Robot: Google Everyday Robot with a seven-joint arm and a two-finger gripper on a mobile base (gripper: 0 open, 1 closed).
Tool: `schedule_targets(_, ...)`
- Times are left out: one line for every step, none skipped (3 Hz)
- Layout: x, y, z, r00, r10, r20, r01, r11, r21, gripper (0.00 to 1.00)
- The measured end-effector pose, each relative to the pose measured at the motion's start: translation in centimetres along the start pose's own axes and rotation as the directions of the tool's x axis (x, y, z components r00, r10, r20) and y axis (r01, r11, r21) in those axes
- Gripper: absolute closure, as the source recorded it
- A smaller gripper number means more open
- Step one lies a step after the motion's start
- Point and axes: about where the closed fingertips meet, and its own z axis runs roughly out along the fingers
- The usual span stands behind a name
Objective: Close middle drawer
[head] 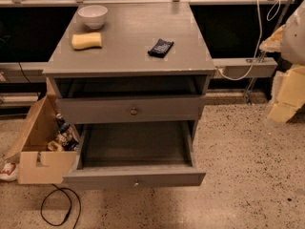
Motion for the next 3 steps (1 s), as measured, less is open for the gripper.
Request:
schedule_targets(0.0, 0.0, 0.0, 1.0, 0.0, 0.0, 0.0, 1.0, 0.0, 0.0)
schedule_targets(-0.1, 0.7, 4.6, 0.999, 0.017, 0.051, -0.015, 0.9986, -0.05, 0.0)
schedule_targets(-0.6, 1.6, 10.1, 0.992, 0.036, 0.119, -0.023, 0.9941, -0.106, 0.0)
